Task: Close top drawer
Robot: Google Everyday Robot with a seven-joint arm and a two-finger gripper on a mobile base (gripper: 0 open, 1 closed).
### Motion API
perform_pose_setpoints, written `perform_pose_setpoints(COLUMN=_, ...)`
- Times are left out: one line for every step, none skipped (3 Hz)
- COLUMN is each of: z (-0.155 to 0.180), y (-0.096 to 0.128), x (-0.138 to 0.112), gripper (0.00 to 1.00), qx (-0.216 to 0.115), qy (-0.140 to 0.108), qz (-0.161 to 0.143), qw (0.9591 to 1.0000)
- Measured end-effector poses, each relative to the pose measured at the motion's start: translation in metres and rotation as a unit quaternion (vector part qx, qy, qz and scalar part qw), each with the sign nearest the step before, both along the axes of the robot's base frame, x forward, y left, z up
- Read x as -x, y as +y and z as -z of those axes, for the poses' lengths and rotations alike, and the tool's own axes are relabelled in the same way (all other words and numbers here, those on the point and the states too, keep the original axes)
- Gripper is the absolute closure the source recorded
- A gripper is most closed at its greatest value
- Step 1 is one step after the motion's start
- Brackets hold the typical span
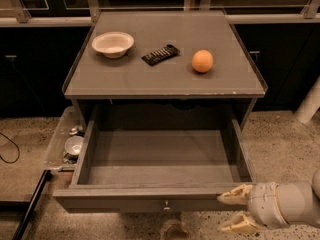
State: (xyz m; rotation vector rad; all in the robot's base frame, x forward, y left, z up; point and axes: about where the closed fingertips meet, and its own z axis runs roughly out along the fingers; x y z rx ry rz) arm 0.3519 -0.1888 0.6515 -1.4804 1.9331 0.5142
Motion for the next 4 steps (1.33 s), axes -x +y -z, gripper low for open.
perform_pose_setpoints(z=-0.001, y=0.003, x=-0.011, gripper=1.00, qx=0.000, qy=-0.008, qz=-0.003, qw=1.0000)
perform_pose_setpoints(z=-0.007, y=0.019, x=-0.063, gripper=1.00, qx=0.007, qy=-0.037, qz=-0.031, qw=0.9988)
perform_pose_setpoints(z=-0.012, y=0.030, x=-0.111, gripper=1.00, qx=0.017, qy=-0.050, qz=-0.054, qw=0.9971)
perform_pose_setpoints(z=-0.011, y=0.030, x=-0.118, gripper=1.00, qx=0.020, qy=-0.052, qz=-0.055, qw=0.9969)
